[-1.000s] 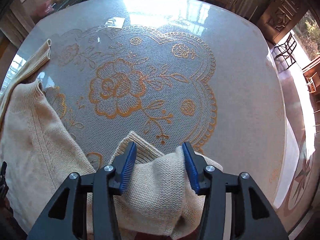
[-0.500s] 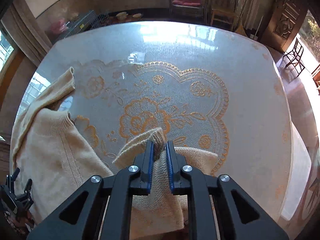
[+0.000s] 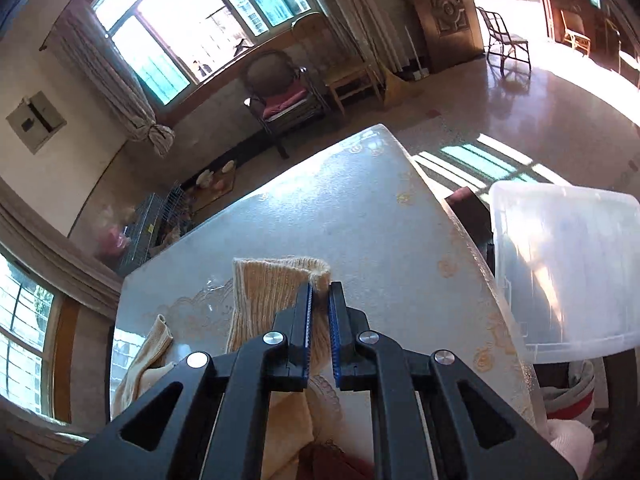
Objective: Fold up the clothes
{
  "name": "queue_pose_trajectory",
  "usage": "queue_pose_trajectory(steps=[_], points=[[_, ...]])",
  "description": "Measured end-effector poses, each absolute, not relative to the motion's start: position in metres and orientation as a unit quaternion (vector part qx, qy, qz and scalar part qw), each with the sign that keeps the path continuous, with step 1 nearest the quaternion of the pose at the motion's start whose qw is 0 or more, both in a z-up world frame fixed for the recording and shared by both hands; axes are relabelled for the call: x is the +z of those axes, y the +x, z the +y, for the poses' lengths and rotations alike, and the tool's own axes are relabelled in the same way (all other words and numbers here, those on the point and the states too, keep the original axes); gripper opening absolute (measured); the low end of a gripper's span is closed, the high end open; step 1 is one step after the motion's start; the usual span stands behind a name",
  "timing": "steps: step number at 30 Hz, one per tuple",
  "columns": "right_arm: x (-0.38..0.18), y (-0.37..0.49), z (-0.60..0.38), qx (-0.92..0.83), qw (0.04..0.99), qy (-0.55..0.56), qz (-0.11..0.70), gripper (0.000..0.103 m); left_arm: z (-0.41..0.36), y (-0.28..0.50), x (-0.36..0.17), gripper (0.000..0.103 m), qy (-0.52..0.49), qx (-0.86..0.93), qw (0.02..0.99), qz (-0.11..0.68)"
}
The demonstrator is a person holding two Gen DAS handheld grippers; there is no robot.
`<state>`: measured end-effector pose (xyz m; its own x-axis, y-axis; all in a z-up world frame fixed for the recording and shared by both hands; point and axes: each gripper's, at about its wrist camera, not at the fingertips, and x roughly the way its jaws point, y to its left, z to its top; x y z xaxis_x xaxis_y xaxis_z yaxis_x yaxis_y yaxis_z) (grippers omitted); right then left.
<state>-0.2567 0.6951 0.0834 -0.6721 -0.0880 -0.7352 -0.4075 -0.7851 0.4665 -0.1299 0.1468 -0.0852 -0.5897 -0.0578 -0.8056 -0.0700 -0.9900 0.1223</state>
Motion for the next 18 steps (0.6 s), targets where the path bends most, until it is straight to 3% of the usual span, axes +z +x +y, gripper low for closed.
queue_pose_trajectory(steps=[5, 11, 14, 16, 18], points=[[0.041, -0.205, 0.766, 0.82, 0.141, -0.395, 0.389, 0.009, 0.212, -0.151, -0.07, 0.081, -0.432, 0.895, 0.064, 0.087], [-0.006, -0.161, 0.769, 0.766, 0.198, -0.5, 0.352, 0.032, 0.29, -0.172, -0.084, 0.081, -0.444, 0.88, 0.097, 0.137], [0.011, -0.14, 0.72, 0.802, 0.209, -0.529, 0.183, 0.04, 0.303, -0.173, -0.094, 0.082, -0.452, 0.878, 0.093, 0.127], [0.012, -0.128, 0.68, 0.82, 0.152, -0.54, 0.115, 0.055, 0.302, -0.169, -0.097, 0.082, -0.438, 0.888, 0.084, 0.114], [0.001, -0.114, 0.651, 0.813, 0.108, -0.563, 0.098, 0.058, 0.3, -0.164, -0.099, 0.083, -0.426, 0.896, 0.078, 0.099]])
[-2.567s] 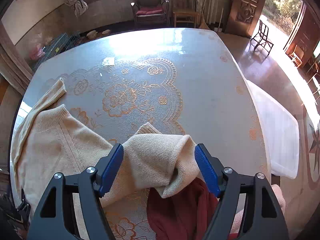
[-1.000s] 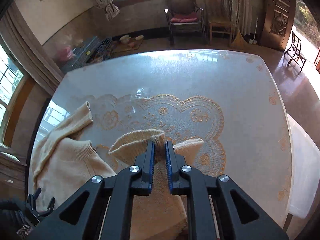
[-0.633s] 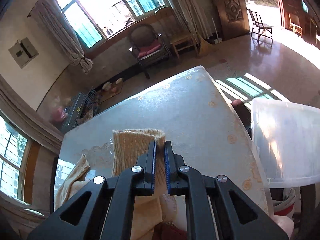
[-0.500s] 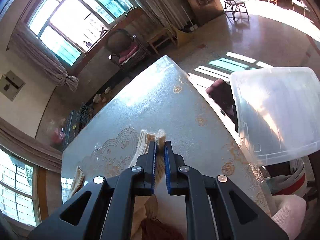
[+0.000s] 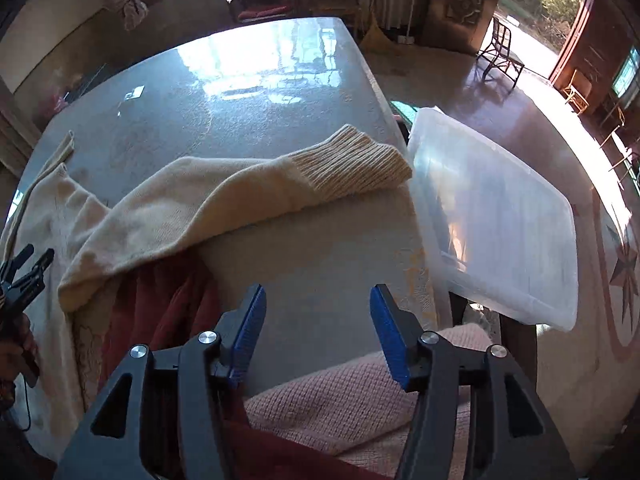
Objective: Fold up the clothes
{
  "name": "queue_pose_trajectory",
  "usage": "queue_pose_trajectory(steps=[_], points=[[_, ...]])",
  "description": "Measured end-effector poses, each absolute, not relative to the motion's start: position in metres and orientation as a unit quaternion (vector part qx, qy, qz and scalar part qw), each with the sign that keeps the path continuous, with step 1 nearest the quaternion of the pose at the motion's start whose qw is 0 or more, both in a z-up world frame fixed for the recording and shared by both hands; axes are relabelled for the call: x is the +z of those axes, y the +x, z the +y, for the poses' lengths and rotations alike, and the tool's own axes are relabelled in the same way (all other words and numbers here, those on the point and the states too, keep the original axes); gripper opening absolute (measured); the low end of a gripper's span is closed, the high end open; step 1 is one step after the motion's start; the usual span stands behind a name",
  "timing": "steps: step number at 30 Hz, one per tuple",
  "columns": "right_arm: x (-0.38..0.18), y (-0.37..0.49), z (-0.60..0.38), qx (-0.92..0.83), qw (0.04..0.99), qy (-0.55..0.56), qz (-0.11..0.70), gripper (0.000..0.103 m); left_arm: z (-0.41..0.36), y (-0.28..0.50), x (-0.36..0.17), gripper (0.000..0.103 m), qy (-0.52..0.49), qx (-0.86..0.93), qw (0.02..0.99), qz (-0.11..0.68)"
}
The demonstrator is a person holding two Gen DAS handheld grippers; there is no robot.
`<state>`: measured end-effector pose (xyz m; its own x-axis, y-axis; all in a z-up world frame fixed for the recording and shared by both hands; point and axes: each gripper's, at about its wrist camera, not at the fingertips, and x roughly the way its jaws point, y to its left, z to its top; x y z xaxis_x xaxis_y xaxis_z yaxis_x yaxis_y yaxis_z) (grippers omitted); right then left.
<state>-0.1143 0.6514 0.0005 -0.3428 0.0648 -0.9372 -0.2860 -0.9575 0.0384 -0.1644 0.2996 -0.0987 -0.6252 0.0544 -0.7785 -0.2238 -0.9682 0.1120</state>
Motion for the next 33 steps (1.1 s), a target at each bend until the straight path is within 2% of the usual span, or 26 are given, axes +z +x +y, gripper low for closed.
queue_pose_trajectory(steps=[2, 5, 8, 18, 23, 25, 26, 30, 33], points=[[-0.016, -0.101, 0.631, 0.798, 0.074, -0.589, 0.104, 0.058, 0.298, -0.165, -0.097, 0.085, -0.429, 0.895, 0.077, 0.095], [-0.039, -0.084, 0.619, 0.786, 0.091, -0.607, 0.072, 0.058, 0.294, -0.167, -0.095, 0.085, -0.434, 0.893, 0.083, 0.082], [-0.035, -0.059, 0.622, 0.787, 0.118, -0.595, 0.117, 0.058, 0.287, -0.17, -0.094, 0.087, -0.444, 0.89, 0.092, 0.057], [-0.031, 0.023, 0.615, 0.801, 0.135, -0.567, 0.137, 0.06, 0.296, -0.166, -0.083, 0.088, -0.435, 0.893, 0.079, 0.081], [0.031, -0.012, 0.627, 0.841, 0.163, -0.504, 0.111, 0.061, 0.302, -0.154, -0.089, 0.087, -0.434, 0.893, 0.081, 0.085], [0.051, -0.045, 0.634, 0.851, 0.16, -0.486, 0.116, 0.076, 0.304, -0.153, -0.09, 0.087, -0.434, 0.893, 0.08, 0.085], [0.051, -0.069, 0.64, 0.844, 0.16, -0.496, 0.126, 0.088, 0.305, -0.154, -0.089, 0.086, -0.435, 0.893, 0.081, 0.084], [0.021, -0.153, 0.675, 0.787, 0.201, -0.535, 0.233, 0.091, 0.306, -0.157, -0.087, 0.086, -0.442, 0.89, 0.082, 0.075], [-0.005, -0.177, 0.705, 0.746, 0.242, -0.538, 0.311, 0.091, 0.306, -0.155, -0.087, 0.086, -0.435, 0.893, 0.085, 0.08]])
